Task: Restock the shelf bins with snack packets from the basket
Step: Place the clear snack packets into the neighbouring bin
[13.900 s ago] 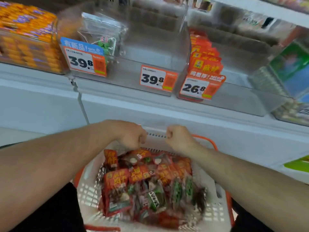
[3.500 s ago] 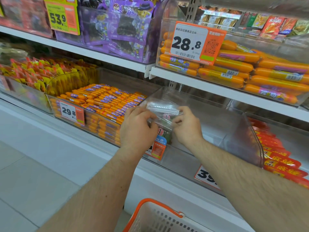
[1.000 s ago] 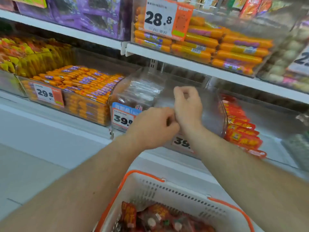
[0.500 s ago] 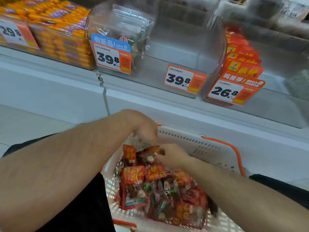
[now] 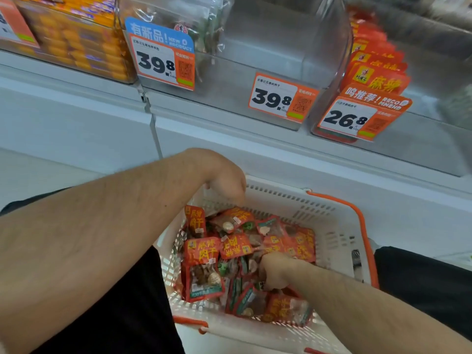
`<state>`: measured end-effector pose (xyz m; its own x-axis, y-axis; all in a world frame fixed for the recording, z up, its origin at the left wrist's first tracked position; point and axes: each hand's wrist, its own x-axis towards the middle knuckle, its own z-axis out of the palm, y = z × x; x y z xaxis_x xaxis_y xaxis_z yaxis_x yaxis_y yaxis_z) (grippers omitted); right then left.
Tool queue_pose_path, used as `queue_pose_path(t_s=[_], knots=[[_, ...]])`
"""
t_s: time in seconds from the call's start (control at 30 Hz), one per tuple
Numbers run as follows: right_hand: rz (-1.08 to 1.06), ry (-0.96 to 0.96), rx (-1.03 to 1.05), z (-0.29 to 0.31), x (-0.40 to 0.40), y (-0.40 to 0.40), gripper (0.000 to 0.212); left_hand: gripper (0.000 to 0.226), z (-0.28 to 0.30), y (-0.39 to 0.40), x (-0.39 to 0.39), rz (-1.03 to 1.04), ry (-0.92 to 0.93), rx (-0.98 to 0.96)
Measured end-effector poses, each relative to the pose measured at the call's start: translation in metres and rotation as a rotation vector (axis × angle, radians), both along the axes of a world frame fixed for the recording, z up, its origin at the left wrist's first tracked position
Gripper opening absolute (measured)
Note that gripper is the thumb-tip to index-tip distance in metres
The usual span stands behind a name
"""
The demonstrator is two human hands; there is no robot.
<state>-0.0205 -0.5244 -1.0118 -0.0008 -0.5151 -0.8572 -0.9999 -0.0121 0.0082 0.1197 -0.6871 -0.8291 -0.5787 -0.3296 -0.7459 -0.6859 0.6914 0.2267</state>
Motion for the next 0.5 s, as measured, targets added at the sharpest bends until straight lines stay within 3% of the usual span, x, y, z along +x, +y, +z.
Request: queue_pose_path(t_s=[0.23,0.27,0.37,0.43,0.5], knots=[[-0.013,-0.184,-0.211,0.089,-0.022,-0.053,0.010,0.057,0.006,-0.007,0.007,0.022,0.073,-0.017],[-0.057,-0.247,-0.267,0.101,-0.027,-0.060,0.003,0.063,0.007,-0.010,0.008,0.052,0.090,-0.019],[-0.409,-0.543,-0.412,0.132,-0.031,-0.073,0.014,0.075,0.012,-0.015,0.016,0.148,0.150,-0.038],[-0.689,-0.730,-0.462,0.148,-0.026,-0.076,0.025,0.060,0.014,-0.020,0.020,0.225,0.263,-0.018],[-0.811,-0.845,-0.539,0.162,-0.019,-0.079,0.036,0.026,0.020,-0.025,0.023,0.359,0.495,0.031]])
